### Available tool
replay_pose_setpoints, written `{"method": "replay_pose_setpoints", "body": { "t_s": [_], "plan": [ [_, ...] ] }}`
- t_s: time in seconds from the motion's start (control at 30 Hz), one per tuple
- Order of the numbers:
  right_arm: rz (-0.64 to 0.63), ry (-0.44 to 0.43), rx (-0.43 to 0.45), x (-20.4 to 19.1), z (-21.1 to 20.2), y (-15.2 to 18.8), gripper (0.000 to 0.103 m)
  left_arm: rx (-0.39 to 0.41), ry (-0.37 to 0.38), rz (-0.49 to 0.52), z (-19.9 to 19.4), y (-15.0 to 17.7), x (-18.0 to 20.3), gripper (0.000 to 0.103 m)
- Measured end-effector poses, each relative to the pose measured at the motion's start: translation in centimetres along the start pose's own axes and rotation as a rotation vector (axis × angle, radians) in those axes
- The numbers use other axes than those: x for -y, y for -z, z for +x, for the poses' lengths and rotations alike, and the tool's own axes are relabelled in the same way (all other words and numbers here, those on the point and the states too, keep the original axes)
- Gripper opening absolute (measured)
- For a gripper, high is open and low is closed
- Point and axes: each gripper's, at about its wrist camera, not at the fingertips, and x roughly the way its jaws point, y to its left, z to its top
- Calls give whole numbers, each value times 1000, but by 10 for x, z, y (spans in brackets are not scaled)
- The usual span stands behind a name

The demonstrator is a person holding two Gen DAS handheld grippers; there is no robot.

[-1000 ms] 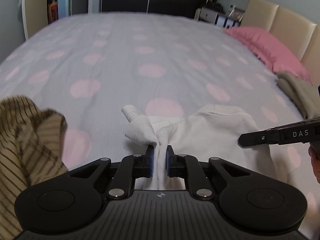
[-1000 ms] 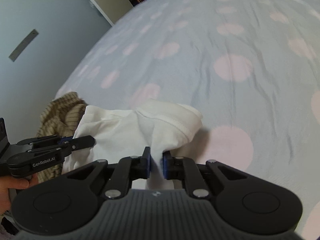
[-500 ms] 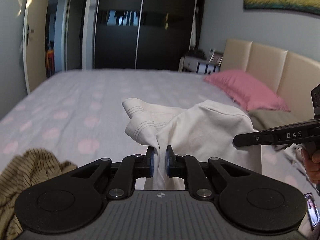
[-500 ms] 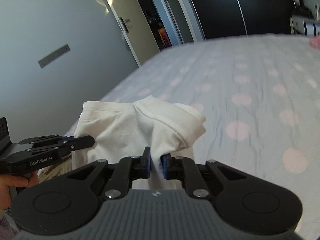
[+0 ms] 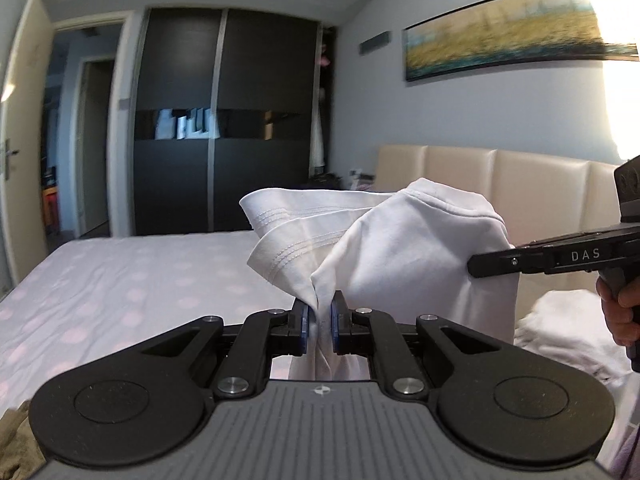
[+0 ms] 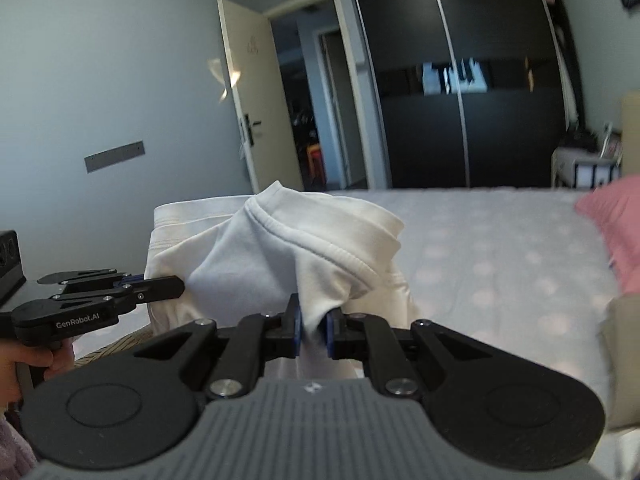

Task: Fold clothes
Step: 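Lift the white T-shirt off the bed with both grippers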

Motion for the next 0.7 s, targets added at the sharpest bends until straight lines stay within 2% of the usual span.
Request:
{"method": "replay_pose_setpoints", "body": {
  "t_s": [0.1,0.2,0.4,0.53,0.7],
  "plan": [
    [-10,16,-1,16,-32,-11,13,8,58,30,7,-18,25,8],
    [-24,41,-40,32,-65,-20,13,11,122,58,16,-29,48,8],
    [-18,133,-87,55,-121,-27,13,10,236,50,32,-33,91,8],
    [-20,167,-95,61,-137,-22,12,1,266,54,35,-27,104,8],
    [-1,143,-108,63,-127,-9,12,-19,247,56,29,-20,99,8]
  ]
}}
